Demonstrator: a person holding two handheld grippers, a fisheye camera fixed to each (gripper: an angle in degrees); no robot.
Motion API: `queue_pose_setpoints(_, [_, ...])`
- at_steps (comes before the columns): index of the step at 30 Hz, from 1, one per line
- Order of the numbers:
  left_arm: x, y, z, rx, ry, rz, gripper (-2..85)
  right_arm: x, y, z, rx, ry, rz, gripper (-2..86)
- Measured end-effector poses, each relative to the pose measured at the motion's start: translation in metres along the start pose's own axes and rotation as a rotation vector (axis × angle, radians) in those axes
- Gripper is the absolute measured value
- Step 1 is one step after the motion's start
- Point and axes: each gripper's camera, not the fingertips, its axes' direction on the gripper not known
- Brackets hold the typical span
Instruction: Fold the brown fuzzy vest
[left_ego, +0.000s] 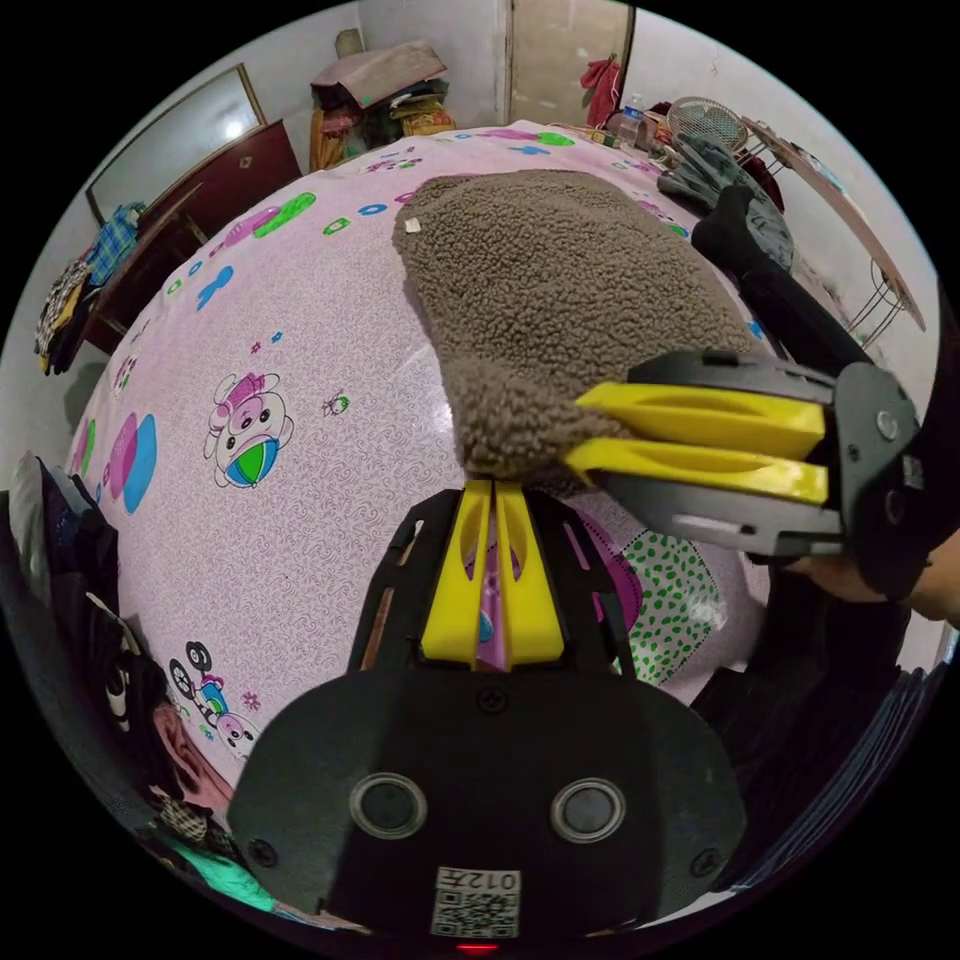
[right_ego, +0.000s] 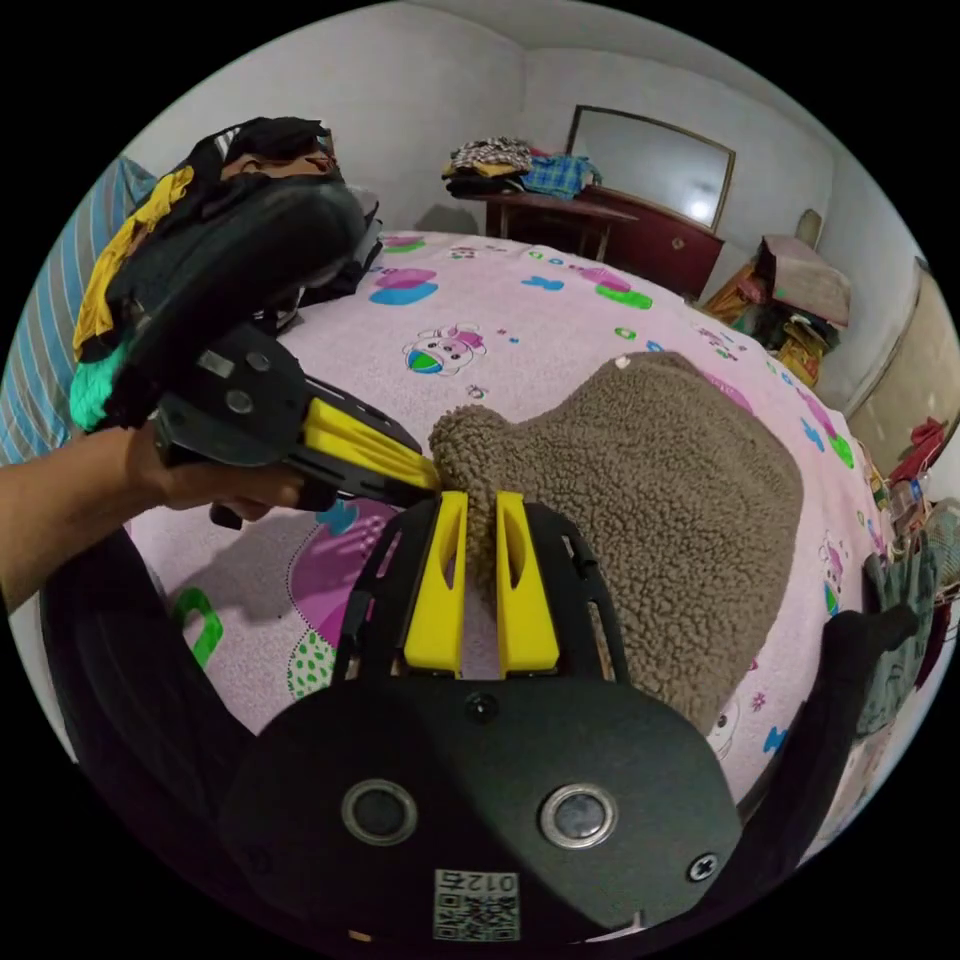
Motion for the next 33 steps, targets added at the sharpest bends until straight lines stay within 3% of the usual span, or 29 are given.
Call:
queue_pose_setpoints(4, [-0.012,0.01,-0.013,0.001,0.055,-0.029,0.8,-0.009,0.004,0.006,-0.01,0.054,-0.053,5.1])
queue_pose_setpoints(10, [-0.009,0.007,-0.074,0.208,0.111,-0.045,0.8,-0.004,0.009,0.007,0.006,0.05,-0.077,5.4])
queue_pose_setpoints(17, [-0.001,-0.037,-0.012,-0.034,-0.005,-0.024,0.6,0.01,0.014,0.002,-0.006,0.016,-0.042,6.9])
queue_pose_setpoints(24, [0.0,-0.037,0.0,-0.035,-0.018,-0.073,0.4,0.039,0.026,-0.029,-0.006,-0.053,0.009,5.9])
queue_pose_setpoints(29, [0.0,-0.038,0.003,-0.034,-0.024,-0.101,0.2,0.085,0.031,-0.08,0.155,0.017,0.099,3.6])
queue_pose_setpoints(33, [0.004,-0.037,0.006,-0.029,-0.055,-0.112,0.0,0.13,0.048,-0.046,0.014,0.121,0.192,0.9])
